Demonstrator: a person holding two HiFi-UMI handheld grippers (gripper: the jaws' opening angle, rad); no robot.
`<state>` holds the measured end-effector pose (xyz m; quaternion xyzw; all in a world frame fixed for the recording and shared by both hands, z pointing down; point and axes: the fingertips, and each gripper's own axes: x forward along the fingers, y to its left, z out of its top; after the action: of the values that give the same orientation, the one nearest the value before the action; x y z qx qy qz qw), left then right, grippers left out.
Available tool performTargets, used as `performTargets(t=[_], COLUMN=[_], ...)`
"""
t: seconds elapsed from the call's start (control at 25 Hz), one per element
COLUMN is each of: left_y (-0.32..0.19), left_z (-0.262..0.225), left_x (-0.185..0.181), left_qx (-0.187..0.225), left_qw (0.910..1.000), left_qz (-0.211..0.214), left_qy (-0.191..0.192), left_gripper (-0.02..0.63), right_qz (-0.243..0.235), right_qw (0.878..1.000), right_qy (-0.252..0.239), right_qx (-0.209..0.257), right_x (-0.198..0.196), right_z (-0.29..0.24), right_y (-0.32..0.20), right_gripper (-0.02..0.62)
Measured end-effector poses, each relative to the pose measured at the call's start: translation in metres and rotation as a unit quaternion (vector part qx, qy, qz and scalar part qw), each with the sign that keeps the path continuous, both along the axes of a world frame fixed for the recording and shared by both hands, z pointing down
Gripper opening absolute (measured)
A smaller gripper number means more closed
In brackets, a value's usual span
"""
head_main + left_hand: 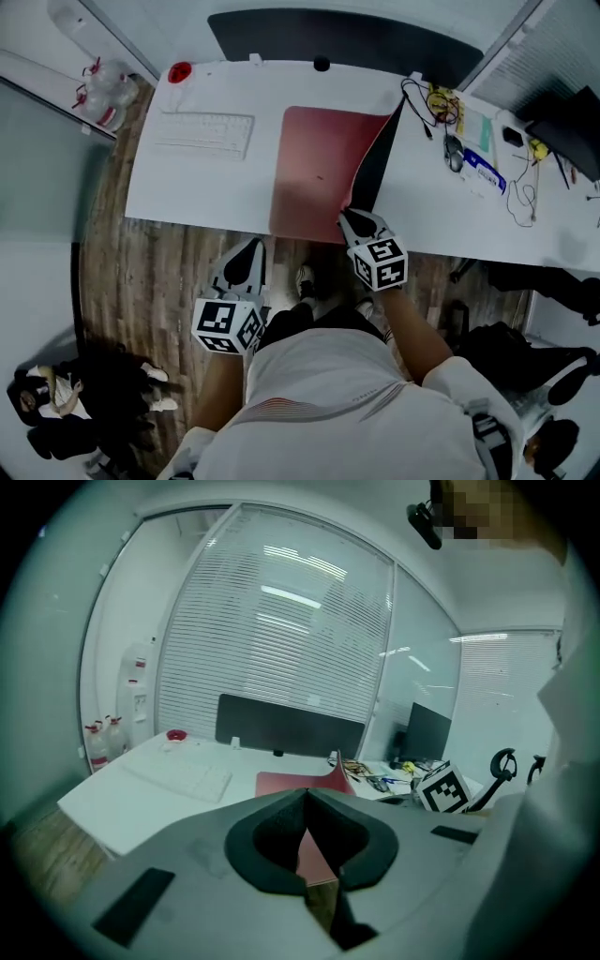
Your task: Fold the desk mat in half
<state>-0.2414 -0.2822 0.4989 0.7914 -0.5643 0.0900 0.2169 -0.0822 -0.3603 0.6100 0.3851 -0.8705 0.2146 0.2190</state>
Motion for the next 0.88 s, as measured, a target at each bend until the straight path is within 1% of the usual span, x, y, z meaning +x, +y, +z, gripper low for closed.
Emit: performTargets(t=[0.12, 0.28, 0.4, 0.56, 0.64, 0.76, 0.8, 0.84, 0.88], left_y=[0.008, 0.019, 0.022, 0.025, 0.028, 0.028, 0.026, 0.024, 0.021], left_z=[0.001, 0.006, 0.008, 0.011, 0.014, 0.018, 0.018, 0.017, 0.016], left_x=[-0.027, -0.058, -0.071, -0.083, -0.086, -0.087, -0.087, -0.086, -0.084], left_qx=[-0.001, -0.005, -0.004, -0.004, -0.007, -0.010, -0.009, -0.007, -0.004], left_qw=[0.9996, 0.9982, 0.9973, 0.9965, 0.9962, 0.9964, 0.9966, 0.9969, 0.9972], left_qz=[-0.029, -0.059, -0.073, -0.083, -0.086, -0.082, -0.079, -0.076, -0.071], left_qy=[0.001, 0.004, 0.007, 0.011, 0.013, 0.018, 0.019, 0.020, 0.020], left_gripper=[0.012, 0.012, 0.012, 0.012, 0.012, 0.012, 0.012, 0.012, 0.012], right_qz=[-0.036, -0.090, -0.129, -0.175, -0.187, -0.181, -0.179, -0.179, -0.178], right_qw=[0.999, 0.995, 0.989, 0.978, 0.974, 0.975, 0.976, 0.976, 0.978], right_qy=[0.005, 0.021, 0.039, 0.068, 0.079, 0.079, 0.072, 0.061, 0.050], right_qx=[-0.006, -0.028, -0.059, -0.094, -0.103, -0.104, -0.105, -0.104, -0.098], right_x=[-0.036, -0.082, -0.109, -0.137, -0.146, -0.151, -0.152, -0.152, -0.149], right_z=[0.006, 0.024, 0.045, 0.072, 0.080, 0.082, 0.078, 0.072, 0.063], right_y=[-0.001, 0.006, 0.013, 0.028, 0.033, 0.031, 0.029, 0.028, 0.026], right_gripper=[0.077, 0.078, 0.080, 0.081, 0.084, 0.104, 0.118, 0.175, 0.192])
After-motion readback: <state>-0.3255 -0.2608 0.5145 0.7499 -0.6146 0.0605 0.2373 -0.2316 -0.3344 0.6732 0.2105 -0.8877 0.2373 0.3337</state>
